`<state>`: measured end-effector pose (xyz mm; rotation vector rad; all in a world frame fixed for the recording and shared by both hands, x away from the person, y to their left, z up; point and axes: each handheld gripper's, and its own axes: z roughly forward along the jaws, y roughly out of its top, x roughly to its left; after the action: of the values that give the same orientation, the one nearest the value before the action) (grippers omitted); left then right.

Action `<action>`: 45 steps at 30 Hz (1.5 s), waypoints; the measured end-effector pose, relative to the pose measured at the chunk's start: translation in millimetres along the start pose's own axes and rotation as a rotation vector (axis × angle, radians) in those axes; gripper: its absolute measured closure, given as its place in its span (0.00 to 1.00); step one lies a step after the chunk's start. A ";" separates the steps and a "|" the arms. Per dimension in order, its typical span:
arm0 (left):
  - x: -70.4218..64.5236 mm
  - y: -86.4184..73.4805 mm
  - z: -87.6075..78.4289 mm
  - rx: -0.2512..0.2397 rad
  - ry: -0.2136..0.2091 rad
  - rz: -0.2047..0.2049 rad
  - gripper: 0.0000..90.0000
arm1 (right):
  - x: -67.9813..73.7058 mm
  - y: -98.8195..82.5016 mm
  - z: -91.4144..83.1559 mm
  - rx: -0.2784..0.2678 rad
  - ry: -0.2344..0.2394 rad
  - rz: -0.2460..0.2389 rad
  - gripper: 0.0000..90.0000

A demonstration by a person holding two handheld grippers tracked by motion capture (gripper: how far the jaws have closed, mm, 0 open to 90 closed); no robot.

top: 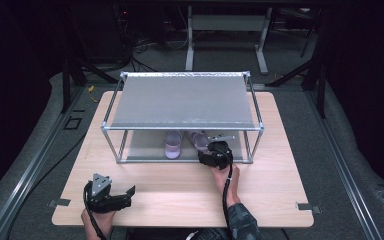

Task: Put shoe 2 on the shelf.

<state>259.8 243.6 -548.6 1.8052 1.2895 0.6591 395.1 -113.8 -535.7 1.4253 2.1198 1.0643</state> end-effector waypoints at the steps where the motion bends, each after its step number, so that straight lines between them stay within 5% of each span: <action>1: 0.4 0.1 -0.1 0.000 0.002 -0.001 0.00 | 1.2 0.3 -0.1 0.004 0.008 0.015 0.46; 4: 1.4 0.1 -0.9 -0.002 0.005 -0.004 0.00 | 3.3 3.1 3.8 -0.009 0.050 0.016 0.48; 20: 0.8 -0.4 0.2 0.006 -0.007 -0.003 0.00 | 18.8 10.7 14.9 -0.001 0.076 0.039 0.53; 34: -0.6 1.5 1.8 0.011 -0.013 0.005 0.00 | 14.5 11.5 22.3 0.004 0.107 0.033 0.56; 42: -1.0 2.3 3.0 0.013 -0.012 0.006 0.00 | 14.2 11.1 23.1 0.000 0.078 0.039 0.55; 45: -1.2 3.1 2.5 0.016 -0.012 0.009 0.00 | 13.6 12.3 24.7 -0.003 0.113 0.028 0.54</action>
<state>262.9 241.2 -547.3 1.8266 1.2827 0.6440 413.5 -89.7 -540.9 1.4288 2.1810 1.1836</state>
